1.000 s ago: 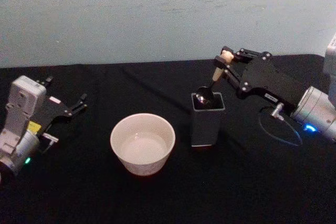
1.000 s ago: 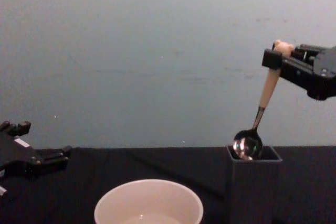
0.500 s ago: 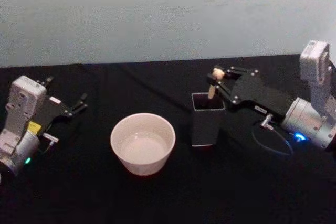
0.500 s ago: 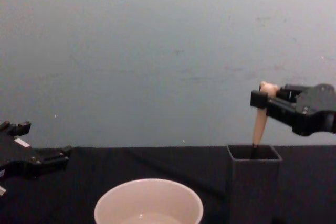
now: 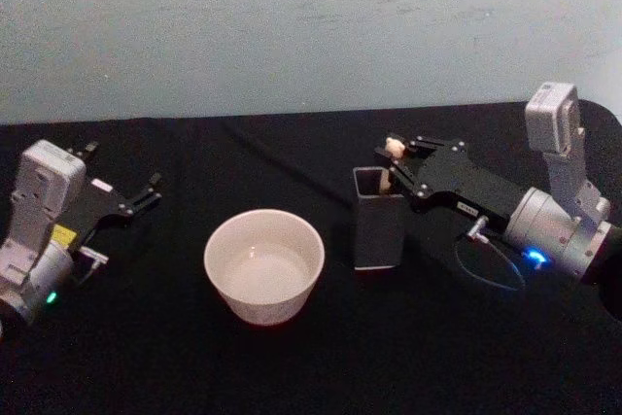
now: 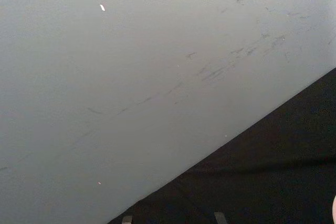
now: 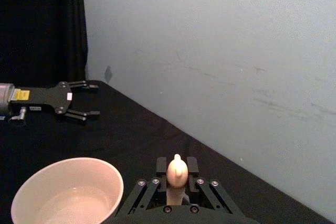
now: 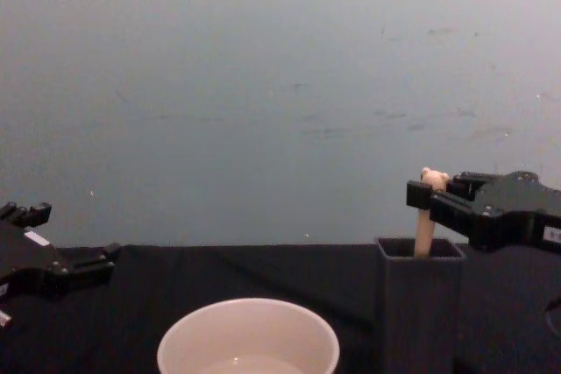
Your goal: Pick up the stirring spoon with one hand, stir inside the cup, then place it back in its original position.
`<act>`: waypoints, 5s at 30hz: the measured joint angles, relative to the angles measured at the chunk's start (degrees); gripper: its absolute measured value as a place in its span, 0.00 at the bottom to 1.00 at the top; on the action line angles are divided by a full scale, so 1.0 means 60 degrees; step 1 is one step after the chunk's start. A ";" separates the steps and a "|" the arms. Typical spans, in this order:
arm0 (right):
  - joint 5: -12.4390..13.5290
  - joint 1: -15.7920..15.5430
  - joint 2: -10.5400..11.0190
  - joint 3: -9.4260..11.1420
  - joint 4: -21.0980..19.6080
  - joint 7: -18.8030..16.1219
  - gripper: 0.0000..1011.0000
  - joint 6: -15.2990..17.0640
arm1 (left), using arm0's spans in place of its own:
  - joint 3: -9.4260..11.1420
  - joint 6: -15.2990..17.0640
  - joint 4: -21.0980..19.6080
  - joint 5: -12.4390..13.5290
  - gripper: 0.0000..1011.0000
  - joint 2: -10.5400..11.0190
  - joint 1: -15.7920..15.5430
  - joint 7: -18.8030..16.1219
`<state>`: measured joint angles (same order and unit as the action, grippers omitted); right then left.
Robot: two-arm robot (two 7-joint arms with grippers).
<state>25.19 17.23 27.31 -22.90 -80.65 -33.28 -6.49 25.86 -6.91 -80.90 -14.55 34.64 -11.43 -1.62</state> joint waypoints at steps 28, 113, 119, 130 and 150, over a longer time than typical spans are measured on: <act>0.1001 -0.0040 0.0034 0.0125 -0.0260 0.0282 0.21 0.1447 | 0.0000 0.0000 0.0000 0.0000 0.99 0.0000 0.0000 -0.0001; -0.0866 -0.0126 -0.0570 0.0964 -0.0240 0.3592 0.99 0.0353 | 0.0000 0.0000 0.0000 0.0000 0.99 0.0000 0.0000 -0.0001; -0.1564 -0.0185 -0.0737 0.0630 0.0497 0.3892 0.99 0.0880 | 0.0000 0.0000 0.0000 0.0000 0.99 0.0000 0.0000 0.0000; -0.2020 -0.0201 -0.0957 0.0484 0.1073 0.3968 0.99 0.1195 | 0.0000 0.0000 0.0000 0.0000 0.99 0.0000 0.0000 0.0000; -0.1982 -0.0195 -0.0928 0.0486 0.1004 0.3968 0.99 0.1166 | 0.0000 0.0000 0.0000 0.0000 0.99 0.0000 0.0000 -0.0001</act>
<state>13.29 16.05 21.74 -19.99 -74.63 -9.47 0.50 25.86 -6.91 -80.90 -14.55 34.65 -11.43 -1.62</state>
